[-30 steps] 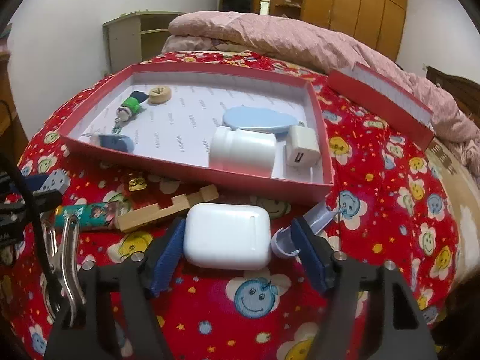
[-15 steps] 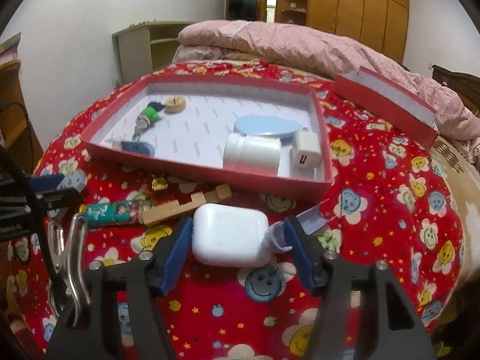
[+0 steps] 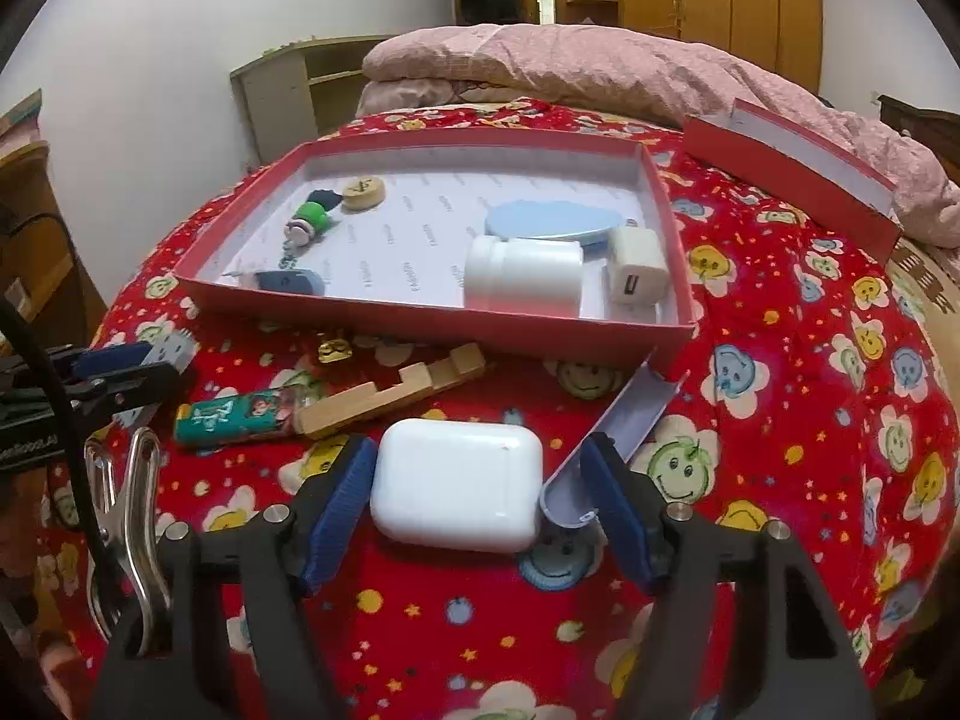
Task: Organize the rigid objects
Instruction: 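Lift the grey brick with the left tool while the right tool grasps the white earbud case, then carry the brick into the tray and open the left tool while the right tool carries the earbud case there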
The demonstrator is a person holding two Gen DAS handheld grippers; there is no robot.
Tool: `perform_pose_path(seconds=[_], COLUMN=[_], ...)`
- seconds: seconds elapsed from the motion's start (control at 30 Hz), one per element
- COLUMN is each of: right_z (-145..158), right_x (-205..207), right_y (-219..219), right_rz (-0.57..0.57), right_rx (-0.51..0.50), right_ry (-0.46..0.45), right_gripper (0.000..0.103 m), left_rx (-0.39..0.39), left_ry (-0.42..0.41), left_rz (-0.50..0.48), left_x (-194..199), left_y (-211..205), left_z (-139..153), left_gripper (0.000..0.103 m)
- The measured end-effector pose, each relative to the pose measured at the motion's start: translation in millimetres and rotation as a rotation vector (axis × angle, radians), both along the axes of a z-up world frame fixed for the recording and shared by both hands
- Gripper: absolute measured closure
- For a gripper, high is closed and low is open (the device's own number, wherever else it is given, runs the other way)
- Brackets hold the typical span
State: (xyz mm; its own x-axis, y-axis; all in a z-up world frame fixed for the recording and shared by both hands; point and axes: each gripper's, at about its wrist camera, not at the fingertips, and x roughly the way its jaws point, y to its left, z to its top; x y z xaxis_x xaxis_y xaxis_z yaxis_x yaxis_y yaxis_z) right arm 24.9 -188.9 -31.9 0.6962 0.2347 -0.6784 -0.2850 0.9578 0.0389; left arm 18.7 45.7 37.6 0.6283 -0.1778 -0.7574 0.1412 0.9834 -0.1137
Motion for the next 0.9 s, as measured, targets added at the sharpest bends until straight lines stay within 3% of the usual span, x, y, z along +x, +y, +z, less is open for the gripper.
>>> perform_pose_path(seconds=[0.17, 0.27, 0.47, 0.77, 0.87, 0.9], right_z=[11, 13, 2, -1, 5, 9], right_x=[-5, -6, -2, -4, -9, -12], right_y=[1, 0, -5, 9, 12, 13], right_rz=[0.016, 0.028, 0.025, 0.055, 0.063, 0.068], right_rx=[0.022, 0.022, 0.055, -0.015, -0.02, -0.019], right_ry=[-0.027, -0.03, 0.027, 0.005, -0.019, -0.042], right_gripper=[0.043, 0.044, 0.031, 0.032, 0.04, 0.062], left_rx=[-0.008, -0.024, -0.027, -0.041, -0.043, -0.043], left_ry=[-0.017, -0.023, -0.018, -0.009, -0.01, -0.012], left_rz=[-0.013, -0.014, -0.017, -0.011, -0.012, -0.014], left_x=[6, 11, 12, 16, 16, 16], left_y=[-3, -4, -7, -3, -3, -3], left_z=[10, 16, 14, 10, 10, 10], left_gripper=[0.056, 0.056, 0.056, 0.056, 0.056, 0.056])
